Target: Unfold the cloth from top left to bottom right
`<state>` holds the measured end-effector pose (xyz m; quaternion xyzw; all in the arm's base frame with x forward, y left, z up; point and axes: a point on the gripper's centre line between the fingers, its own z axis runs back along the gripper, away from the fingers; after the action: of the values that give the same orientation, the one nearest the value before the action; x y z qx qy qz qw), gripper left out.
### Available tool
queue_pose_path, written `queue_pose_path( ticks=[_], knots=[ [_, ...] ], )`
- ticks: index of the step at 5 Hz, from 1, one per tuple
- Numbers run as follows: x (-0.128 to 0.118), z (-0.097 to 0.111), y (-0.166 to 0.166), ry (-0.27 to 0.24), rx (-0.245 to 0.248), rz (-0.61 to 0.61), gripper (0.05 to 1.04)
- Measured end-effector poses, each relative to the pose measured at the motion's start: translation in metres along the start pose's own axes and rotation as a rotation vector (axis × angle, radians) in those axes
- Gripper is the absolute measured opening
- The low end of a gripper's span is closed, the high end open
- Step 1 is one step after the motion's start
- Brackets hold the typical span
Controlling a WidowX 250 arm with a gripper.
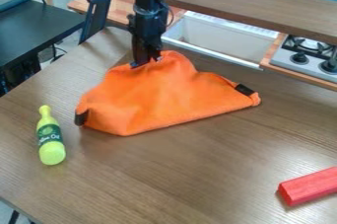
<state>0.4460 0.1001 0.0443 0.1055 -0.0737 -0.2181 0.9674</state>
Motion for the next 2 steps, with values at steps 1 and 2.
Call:
queue_pose_path(
  ticks=[1,2],
  knots=[
    [0.004,0.013,0.0,-0.022,-0.003,-0.018,0.049],
    [0.007,0.017,-0.024,-0.019,-0.015,-0.089,0.049]
  ],
)
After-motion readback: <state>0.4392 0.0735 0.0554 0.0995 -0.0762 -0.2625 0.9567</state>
